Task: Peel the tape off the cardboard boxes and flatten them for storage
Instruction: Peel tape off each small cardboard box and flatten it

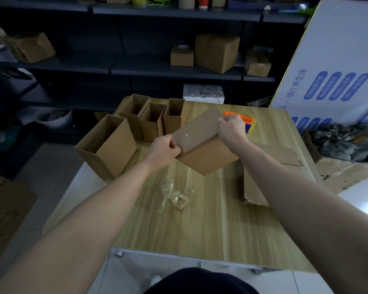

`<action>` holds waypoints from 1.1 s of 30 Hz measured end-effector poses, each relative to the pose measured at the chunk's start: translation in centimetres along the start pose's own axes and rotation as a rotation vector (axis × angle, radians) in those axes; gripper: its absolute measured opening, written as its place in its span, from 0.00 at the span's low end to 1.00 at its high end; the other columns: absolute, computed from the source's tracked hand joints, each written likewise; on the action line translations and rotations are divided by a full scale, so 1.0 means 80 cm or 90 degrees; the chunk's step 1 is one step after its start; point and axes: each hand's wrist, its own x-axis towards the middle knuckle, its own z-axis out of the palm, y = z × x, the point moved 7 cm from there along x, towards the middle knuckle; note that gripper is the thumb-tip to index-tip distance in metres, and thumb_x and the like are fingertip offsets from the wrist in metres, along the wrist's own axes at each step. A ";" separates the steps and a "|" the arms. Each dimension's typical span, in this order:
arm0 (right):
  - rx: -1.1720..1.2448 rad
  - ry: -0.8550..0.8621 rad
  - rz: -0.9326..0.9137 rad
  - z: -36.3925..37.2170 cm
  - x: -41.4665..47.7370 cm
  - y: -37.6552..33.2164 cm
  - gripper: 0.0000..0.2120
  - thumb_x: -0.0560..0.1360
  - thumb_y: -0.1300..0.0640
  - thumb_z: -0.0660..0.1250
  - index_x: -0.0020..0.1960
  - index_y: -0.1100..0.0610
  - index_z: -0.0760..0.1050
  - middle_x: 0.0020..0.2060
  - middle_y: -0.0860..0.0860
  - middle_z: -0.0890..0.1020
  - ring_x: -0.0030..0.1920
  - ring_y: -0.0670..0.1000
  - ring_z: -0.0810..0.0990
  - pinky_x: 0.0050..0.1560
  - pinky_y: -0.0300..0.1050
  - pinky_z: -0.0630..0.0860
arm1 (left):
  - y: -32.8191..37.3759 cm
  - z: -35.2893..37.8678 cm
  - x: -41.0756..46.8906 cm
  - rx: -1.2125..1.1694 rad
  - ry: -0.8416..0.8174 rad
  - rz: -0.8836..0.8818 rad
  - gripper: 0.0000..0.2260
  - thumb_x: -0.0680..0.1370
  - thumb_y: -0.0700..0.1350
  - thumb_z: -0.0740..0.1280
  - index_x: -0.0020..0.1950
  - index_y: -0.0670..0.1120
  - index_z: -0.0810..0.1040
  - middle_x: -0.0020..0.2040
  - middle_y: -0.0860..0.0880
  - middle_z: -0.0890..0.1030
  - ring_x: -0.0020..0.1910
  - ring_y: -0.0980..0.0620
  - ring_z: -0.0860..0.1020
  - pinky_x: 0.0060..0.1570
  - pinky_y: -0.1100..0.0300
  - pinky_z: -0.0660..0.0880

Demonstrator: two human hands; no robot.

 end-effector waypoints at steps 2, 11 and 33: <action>0.006 0.016 0.016 0.001 0.002 0.003 0.16 0.81 0.61 0.54 0.34 0.58 0.63 0.31 0.50 0.66 0.30 0.48 0.65 0.27 0.41 0.60 | -0.007 0.000 0.000 -0.066 0.031 -0.046 0.02 0.77 0.41 0.64 0.46 0.43 0.75 0.39 0.50 0.76 0.38 0.53 0.74 0.38 0.61 0.71; -0.007 0.022 0.018 0.001 0.009 0.010 0.16 0.79 0.62 0.55 0.33 0.52 0.63 0.37 0.53 0.72 0.41 0.54 0.71 0.40 0.45 0.72 | 0.001 -0.004 0.012 -0.039 -0.064 0.054 0.03 0.74 0.44 0.70 0.43 0.46 0.79 0.46 0.52 0.76 0.48 0.53 0.75 0.53 0.56 0.71; -0.292 -0.143 -0.107 0.036 -0.015 0.005 0.60 0.64 0.38 0.75 0.77 0.48 0.33 0.77 0.50 0.36 0.76 0.58 0.36 0.74 0.63 0.45 | 0.019 0.006 0.013 -0.754 -0.027 -0.221 0.09 0.77 0.34 0.63 0.40 0.45 0.75 0.45 0.45 0.80 0.45 0.50 0.76 0.59 0.49 0.71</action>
